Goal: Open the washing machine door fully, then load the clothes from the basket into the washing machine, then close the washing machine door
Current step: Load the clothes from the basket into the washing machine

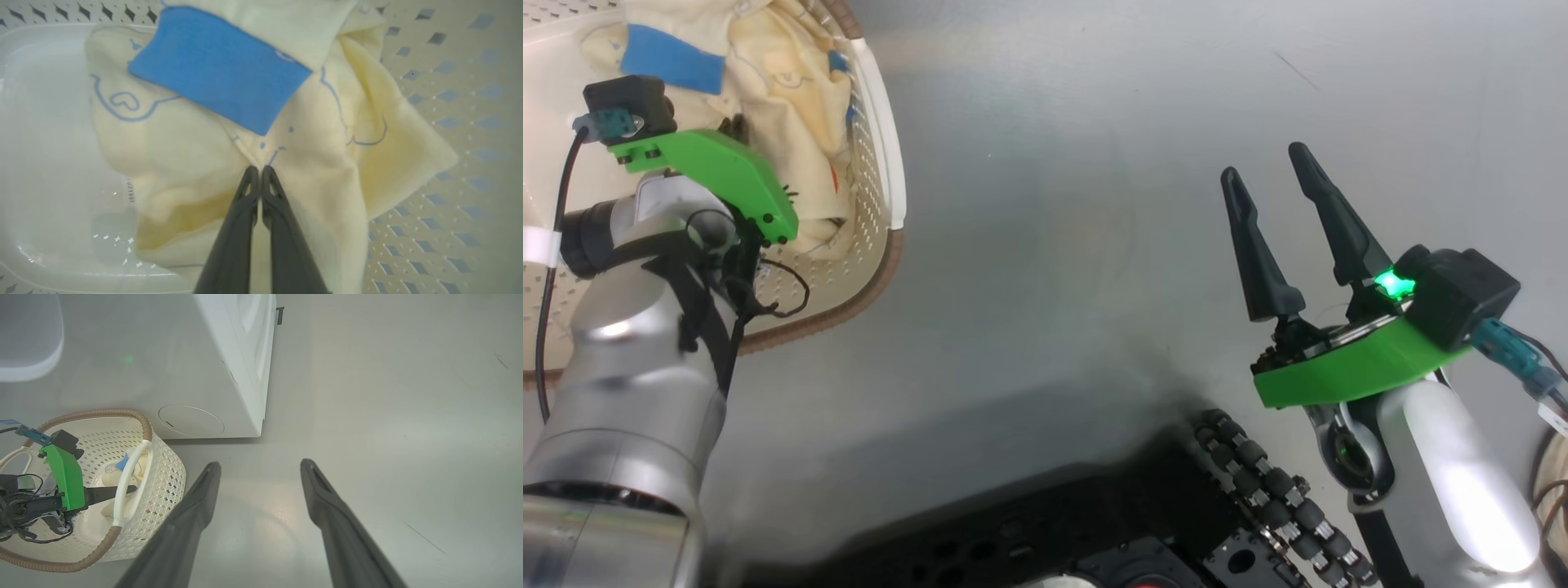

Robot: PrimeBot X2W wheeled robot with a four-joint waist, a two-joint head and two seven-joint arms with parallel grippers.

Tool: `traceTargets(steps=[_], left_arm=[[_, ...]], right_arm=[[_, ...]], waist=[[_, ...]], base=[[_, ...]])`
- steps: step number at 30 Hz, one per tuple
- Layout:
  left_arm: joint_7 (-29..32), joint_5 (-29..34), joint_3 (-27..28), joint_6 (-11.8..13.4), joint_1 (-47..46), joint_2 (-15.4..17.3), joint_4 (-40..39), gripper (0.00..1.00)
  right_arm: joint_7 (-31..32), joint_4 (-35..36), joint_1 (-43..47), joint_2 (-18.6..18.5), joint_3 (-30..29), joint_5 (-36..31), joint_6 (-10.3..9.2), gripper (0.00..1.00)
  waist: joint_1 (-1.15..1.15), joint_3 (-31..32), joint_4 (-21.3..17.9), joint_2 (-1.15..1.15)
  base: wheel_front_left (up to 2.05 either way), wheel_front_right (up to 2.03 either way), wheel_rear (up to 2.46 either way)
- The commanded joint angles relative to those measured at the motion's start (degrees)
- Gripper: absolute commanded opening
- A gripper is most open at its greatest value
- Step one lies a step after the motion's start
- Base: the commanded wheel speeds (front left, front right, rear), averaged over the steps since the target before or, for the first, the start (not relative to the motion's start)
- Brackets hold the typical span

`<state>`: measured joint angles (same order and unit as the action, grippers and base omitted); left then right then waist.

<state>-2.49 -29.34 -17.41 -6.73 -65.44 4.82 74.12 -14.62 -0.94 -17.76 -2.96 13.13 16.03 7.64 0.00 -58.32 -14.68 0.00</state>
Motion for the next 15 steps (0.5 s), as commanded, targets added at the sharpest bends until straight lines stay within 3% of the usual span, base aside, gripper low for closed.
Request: traceTargets(steps=[1, 15], left_arm=[[0.2, -0.5, 0.3, -0.3, 0.9, 1.6, -0.3, 0.00], [-4.7, -3.2, -3.2, -0.7, 3.1, 1.3, -4.6, 0.00]], right_arm=[[-0.4, 1.7, 3.3, 0.1, 0.4, -0.4, -0.15, 1.00], [-0.4, 1.6, 2.1, 0.1, -1.1, -0.9, -0.15, 1.00]], waist=[[0.00, 0.1, 0.1, 0.00], [0.00, 2.5, 1.6, 0.00]], base=[[0.00, 0.00, 0.00], [0.00, 0.00, 0.00]])
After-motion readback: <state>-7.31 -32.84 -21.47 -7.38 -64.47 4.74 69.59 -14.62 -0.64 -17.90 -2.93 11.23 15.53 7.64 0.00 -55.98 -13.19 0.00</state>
